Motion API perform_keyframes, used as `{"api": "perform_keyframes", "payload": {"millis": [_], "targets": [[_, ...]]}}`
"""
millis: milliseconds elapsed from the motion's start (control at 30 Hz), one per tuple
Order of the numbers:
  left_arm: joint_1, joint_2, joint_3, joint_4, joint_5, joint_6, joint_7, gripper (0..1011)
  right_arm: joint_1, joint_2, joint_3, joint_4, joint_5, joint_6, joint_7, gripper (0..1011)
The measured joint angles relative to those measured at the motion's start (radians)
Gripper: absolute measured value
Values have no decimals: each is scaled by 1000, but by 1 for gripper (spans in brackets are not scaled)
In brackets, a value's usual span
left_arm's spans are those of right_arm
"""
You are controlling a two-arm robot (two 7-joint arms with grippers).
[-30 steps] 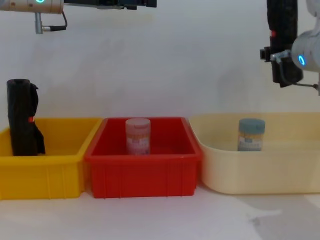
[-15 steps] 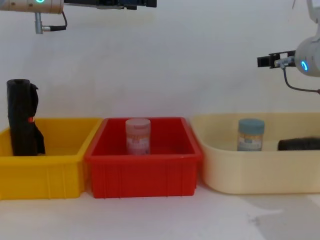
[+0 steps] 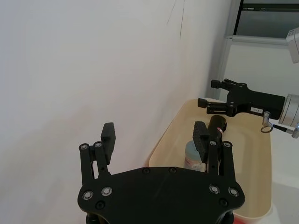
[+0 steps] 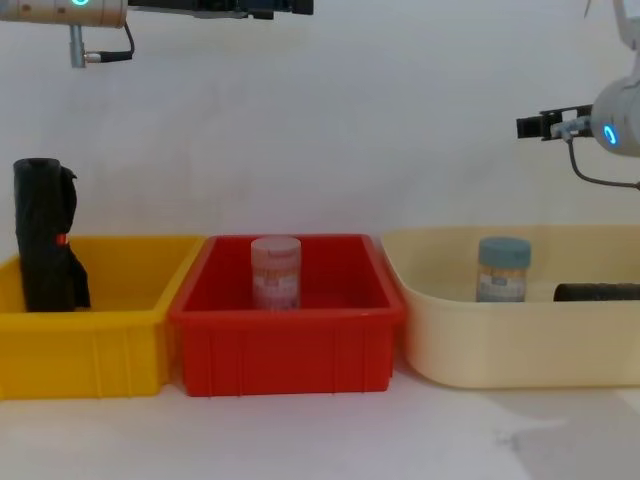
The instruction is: Pick up the garbage bag with the one hand and transfer it to the other hand.
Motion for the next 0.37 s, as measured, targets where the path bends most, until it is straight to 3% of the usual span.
{"api": "perform_keyframes", "payload": {"millis": [367], "targets": [[0,0,0,0,0,0,0,1001,1,0,1,2,-1,1,-2,1000]]}}
